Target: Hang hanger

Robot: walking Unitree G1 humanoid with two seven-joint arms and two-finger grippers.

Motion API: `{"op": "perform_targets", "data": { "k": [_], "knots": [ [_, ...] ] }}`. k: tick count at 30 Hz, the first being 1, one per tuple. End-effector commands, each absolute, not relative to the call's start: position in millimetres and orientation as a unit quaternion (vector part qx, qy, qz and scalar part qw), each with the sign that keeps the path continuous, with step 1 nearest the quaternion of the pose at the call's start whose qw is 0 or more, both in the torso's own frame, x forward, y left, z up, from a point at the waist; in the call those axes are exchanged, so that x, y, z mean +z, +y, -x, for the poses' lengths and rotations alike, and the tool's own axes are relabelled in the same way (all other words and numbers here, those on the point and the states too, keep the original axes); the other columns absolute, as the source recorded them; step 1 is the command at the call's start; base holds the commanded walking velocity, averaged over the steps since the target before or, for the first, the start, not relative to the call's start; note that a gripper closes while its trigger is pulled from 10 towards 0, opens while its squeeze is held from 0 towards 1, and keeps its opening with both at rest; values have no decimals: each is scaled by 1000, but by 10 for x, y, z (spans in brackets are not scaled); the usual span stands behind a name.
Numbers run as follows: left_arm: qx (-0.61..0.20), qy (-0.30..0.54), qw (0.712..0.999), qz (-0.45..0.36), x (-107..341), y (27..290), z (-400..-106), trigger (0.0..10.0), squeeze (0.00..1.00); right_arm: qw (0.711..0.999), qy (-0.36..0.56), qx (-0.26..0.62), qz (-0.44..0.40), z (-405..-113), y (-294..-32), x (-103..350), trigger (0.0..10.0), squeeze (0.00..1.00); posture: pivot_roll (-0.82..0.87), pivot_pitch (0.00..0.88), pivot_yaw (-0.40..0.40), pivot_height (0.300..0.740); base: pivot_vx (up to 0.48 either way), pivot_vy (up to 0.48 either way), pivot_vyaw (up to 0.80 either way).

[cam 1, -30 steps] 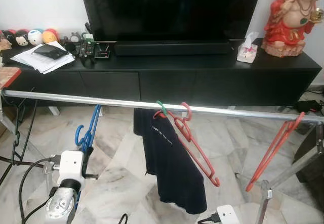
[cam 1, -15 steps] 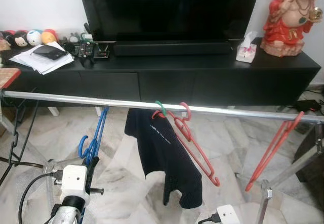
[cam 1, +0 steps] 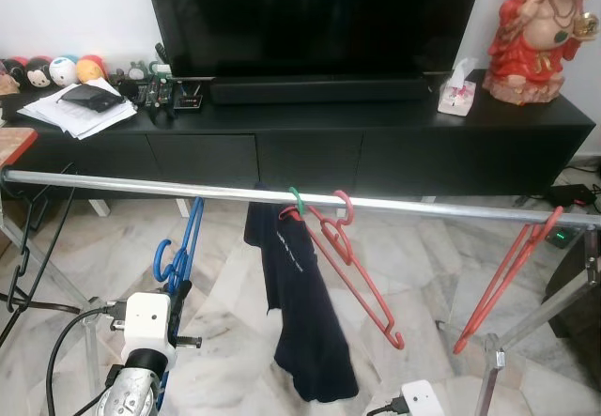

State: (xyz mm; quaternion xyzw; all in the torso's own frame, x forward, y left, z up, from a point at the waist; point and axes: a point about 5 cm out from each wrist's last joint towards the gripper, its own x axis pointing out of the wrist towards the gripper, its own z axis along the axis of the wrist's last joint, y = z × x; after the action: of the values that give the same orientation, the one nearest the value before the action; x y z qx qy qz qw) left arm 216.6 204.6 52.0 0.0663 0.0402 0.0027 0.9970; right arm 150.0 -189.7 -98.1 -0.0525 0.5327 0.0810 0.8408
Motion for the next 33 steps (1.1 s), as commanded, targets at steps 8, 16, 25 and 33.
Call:
{"op": "perform_targets", "data": {
  "k": [8, 16, 25, 33],
  "knots": [
    [0, 38, 997, -73, 577, 2060, -2143, 10000, 0, 841, 531, 85, 53, -1528, -1880, -973, 10000, 0, -89, 0, 3, 740, 278, 0, 0],
    [-7, 43, 996, -72, 587, 2048, -2131, 10000, 0, 842, 531, 81, 52, -1528, -1882, -973, 10000, 0, -89, 0, 2, 740, 289, 0, 0],
    [-34, 51, 995, -76, 613, 2041, -2079, 10000, 0, 841, 532, 83, 52, -1526, -1881, -974, 10000, 0, -88, 0, 2, 740, 60, 0, 0],
    [-32, 50, 996, -65, 657, 2068, -2182, 10000, 0, 841, 532, 83, 52, -1529, -1882, -973, 10000, 0, -85, 0, 0, 740, 0, 0, 0]
  ]
}}
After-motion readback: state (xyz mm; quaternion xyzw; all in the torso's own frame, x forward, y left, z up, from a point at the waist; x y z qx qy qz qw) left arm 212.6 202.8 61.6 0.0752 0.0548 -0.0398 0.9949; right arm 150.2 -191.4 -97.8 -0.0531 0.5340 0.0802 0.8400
